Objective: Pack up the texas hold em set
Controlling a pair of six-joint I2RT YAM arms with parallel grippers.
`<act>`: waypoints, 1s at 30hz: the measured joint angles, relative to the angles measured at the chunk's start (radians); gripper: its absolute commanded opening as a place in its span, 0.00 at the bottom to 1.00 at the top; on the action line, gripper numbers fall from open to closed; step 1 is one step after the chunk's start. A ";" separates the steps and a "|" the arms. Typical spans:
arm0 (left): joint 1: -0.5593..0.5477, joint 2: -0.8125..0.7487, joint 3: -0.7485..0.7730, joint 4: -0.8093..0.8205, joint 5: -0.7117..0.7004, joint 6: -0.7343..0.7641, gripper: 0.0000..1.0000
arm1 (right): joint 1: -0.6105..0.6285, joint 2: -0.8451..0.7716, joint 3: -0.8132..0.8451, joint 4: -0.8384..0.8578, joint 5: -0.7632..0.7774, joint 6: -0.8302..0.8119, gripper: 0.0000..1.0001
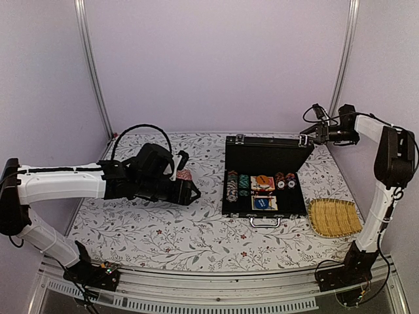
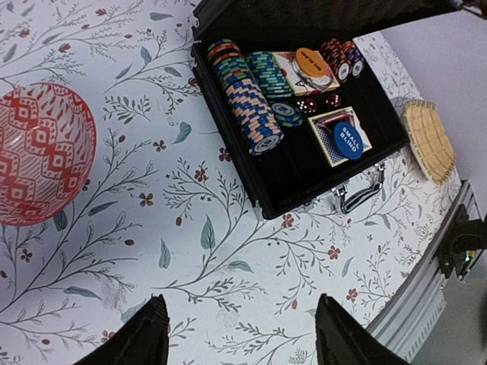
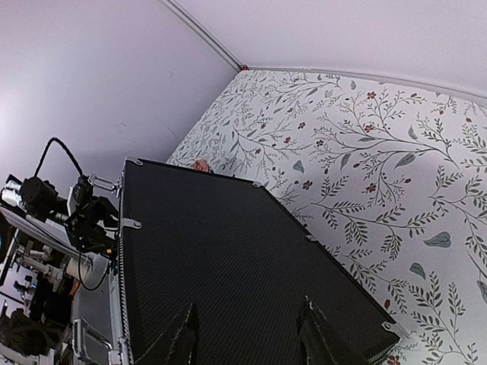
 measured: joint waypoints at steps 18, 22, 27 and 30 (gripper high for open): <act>0.031 0.204 0.151 0.029 -0.010 0.014 0.72 | -0.019 -0.146 -0.285 -0.138 0.260 -0.125 0.60; 0.032 0.291 0.201 0.065 0.049 0.013 0.71 | 0.013 -0.121 -0.333 -0.122 0.325 -0.107 0.59; 0.031 0.382 0.240 0.099 0.119 0.013 0.70 | 0.058 -0.106 -0.371 -0.106 0.401 -0.096 0.59; 0.031 0.413 0.251 0.111 0.150 0.013 0.70 | 0.065 -0.095 -0.384 -0.100 0.423 -0.093 0.59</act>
